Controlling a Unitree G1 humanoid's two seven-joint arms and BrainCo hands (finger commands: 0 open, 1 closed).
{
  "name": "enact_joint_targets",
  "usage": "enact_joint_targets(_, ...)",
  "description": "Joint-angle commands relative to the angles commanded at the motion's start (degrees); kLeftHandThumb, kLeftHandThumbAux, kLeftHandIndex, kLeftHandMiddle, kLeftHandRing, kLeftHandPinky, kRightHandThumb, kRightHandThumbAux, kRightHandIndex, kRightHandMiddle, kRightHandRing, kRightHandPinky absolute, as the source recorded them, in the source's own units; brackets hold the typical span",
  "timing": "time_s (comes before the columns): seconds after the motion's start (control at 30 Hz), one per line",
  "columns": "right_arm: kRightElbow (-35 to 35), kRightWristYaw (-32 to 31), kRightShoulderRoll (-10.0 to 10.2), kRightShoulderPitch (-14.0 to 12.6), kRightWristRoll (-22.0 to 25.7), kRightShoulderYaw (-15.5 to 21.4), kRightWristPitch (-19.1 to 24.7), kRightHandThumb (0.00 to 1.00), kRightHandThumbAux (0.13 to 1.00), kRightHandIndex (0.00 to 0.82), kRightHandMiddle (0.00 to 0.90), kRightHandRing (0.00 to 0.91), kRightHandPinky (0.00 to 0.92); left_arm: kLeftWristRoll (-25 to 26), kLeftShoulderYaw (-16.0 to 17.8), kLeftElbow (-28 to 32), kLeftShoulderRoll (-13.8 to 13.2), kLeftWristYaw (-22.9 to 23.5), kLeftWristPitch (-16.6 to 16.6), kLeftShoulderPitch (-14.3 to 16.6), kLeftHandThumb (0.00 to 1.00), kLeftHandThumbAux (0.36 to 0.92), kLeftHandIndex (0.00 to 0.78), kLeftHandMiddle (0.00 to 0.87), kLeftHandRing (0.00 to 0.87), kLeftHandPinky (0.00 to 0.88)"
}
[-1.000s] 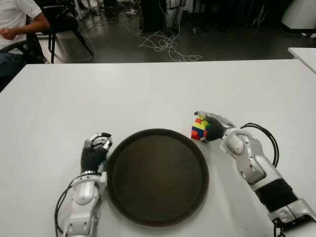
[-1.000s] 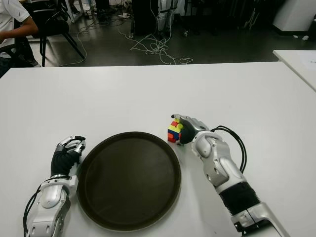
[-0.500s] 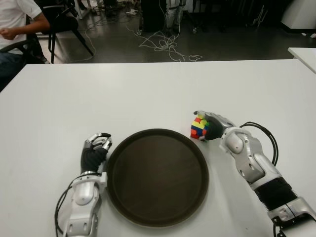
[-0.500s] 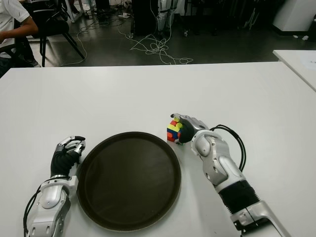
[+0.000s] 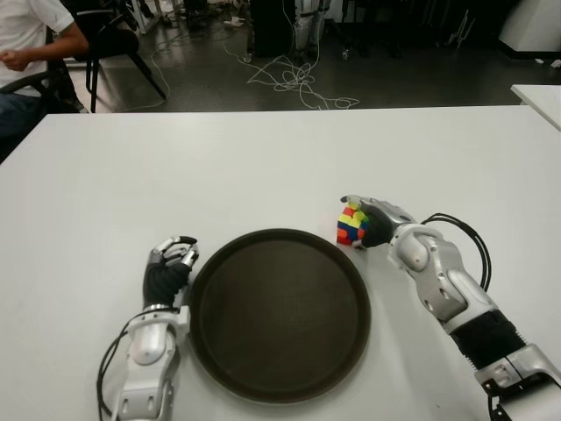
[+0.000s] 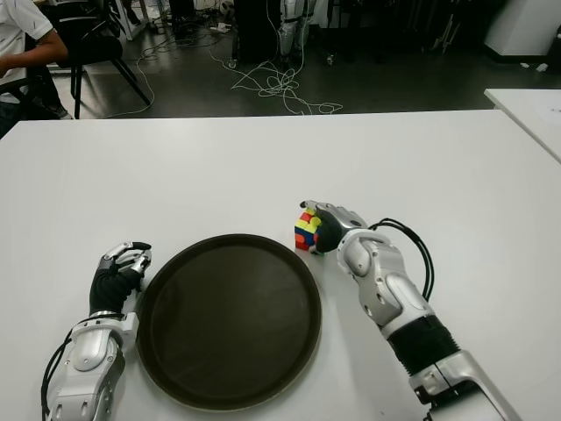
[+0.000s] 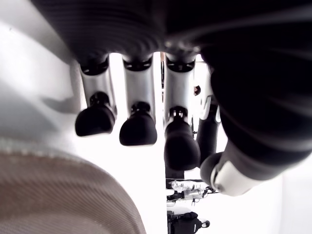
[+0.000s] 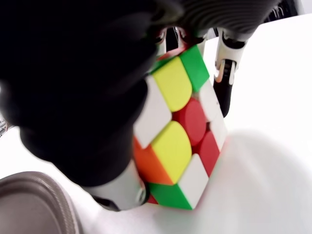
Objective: Pick up the Rubik's Cube and put it in the plate
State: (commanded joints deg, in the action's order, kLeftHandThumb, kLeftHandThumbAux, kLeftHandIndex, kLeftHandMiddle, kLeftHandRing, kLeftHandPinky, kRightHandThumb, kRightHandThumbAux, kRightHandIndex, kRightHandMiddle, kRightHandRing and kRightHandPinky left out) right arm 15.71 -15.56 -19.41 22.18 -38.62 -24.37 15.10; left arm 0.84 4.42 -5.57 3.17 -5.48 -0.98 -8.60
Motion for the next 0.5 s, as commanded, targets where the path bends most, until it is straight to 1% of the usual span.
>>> enact_joint_targets(0.03, 0.0, 0.1, 0.0, 0.0, 0.0, 0.0, -0.1, 0.308, 0.989, 0.017, 0.347, 0.461, 0.476, 0.0, 0.0, 0.0, 0.0, 0.0, 0.0, 0.0, 0.709, 0.704, 0.444, 0.804, 0.816, 0.806)
enact_joint_targets(0.07, 0.0, 0.1, -0.1, 0.0, 0.0, -0.1, -0.3, 0.279, 0.993, 0.019, 0.312, 0.424, 0.449, 0.0, 0.0, 0.0, 0.0, 0.0, 0.1, 0.0, 0.709, 0.704, 0.444, 0.804, 0.816, 0.804)
enact_joint_targets(0.13, 0.0, 0.0, -0.2, 0.0, -0.1, -0.2, -0.4, 0.242, 0.995, 0.029, 0.265, 0.373, 0.405, 0.0, 0.1, -0.1, 0.0, 0.0, 0.1, 0.0, 0.709, 0.704, 0.444, 0.801, 0.814, 0.802)
enact_joint_targets(0.17, 0.1, -0.1, -0.2, 0.1, -0.1, -0.3, -0.5, 0.194, 0.995, 0.038, 0.239, 0.344, 0.369, 0.0, 0.1, -0.1, -0.1, 0.0, 0.1, 0.0, 0.710, 0.704, 0.444, 0.801, 0.813, 0.801)
enact_joint_targets(0.23, 0.1, -0.5, -0.4, 0.2, -0.2, -0.5, -0.4, 0.146, 0.997, 0.045, 0.217, 0.317, 0.338, 0.0, 0.1, -0.2, -0.1, 0.0, 0.1, 0.0, 0.710, 0.704, 0.444, 0.800, 0.812, 0.800)
enact_joint_targets(0.3, 0.3, -1.5, -0.8, 0.5, -0.3, -1.0, -0.4, 0.059, 0.984, 0.056, 0.195, 0.276, 0.293, -0.1, 0.0, -0.2, -0.1, 0.0, 0.1, 0.0, 0.710, 0.704, 0.444, 0.800, 0.812, 0.800)
enact_joint_targets(0.4, 1.1, -1.1, -1.5, 0.9, -1.1, -1.8, -1.3, 0.019, 0.965, 0.075, 0.181, 0.232, 0.258, 0.0, 0.1, -0.2, 0.0, -0.1, -0.1, 0.0, 0.710, 0.704, 0.444, 0.802, 0.814, 0.807)
enact_joint_targets(0.47, 1.7, 0.4, -1.5, 0.8, -1.3, -1.8, -2.2, 0.009, 0.959, 0.088, 0.181, 0.224, 0.261, 0.1, 0.1, -0.1, 0.1, -0.1, -0.2, 0.1, 0.710, 0.704, 0.444, 0.802, 0.814, 0.808)
enact_joint_targets(0.5, 1.9, 1.1, -1.5, 0.7, -1.3, -1.7, -2.7, 0.006, 0.957, 0.108, 0.190, 0.227, 0.274, 0.1, 0.1, -0.1, 0.1, -0.2, -0.3, 0.1, 0.710, 0.704, 0.444, 0.803, 0.815, 0.810)
